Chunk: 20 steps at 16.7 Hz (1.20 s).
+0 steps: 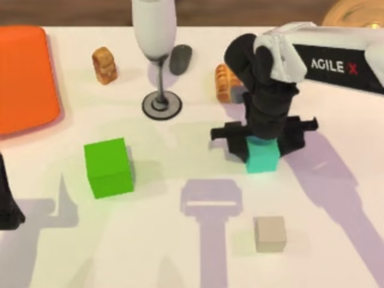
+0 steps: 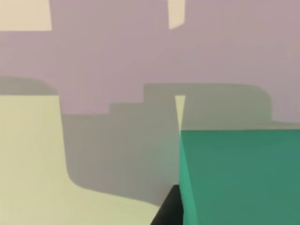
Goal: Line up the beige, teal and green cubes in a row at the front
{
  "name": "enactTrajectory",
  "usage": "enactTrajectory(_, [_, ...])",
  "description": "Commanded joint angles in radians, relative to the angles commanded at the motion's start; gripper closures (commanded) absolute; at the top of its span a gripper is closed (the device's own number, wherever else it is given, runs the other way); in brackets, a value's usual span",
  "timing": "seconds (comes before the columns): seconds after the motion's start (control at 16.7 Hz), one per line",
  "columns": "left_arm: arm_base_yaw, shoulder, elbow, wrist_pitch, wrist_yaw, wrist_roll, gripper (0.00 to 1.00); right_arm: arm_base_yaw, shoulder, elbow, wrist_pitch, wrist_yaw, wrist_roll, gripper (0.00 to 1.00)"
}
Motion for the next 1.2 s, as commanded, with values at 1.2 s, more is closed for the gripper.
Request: enactTrajectory(1.2, [0.000, 0.000, 0.000, 0.000, 0.000, 0.000, 0.00, 0.006, -0.087, 0.168, -0.240, 0.007, -0.005, 1.00])
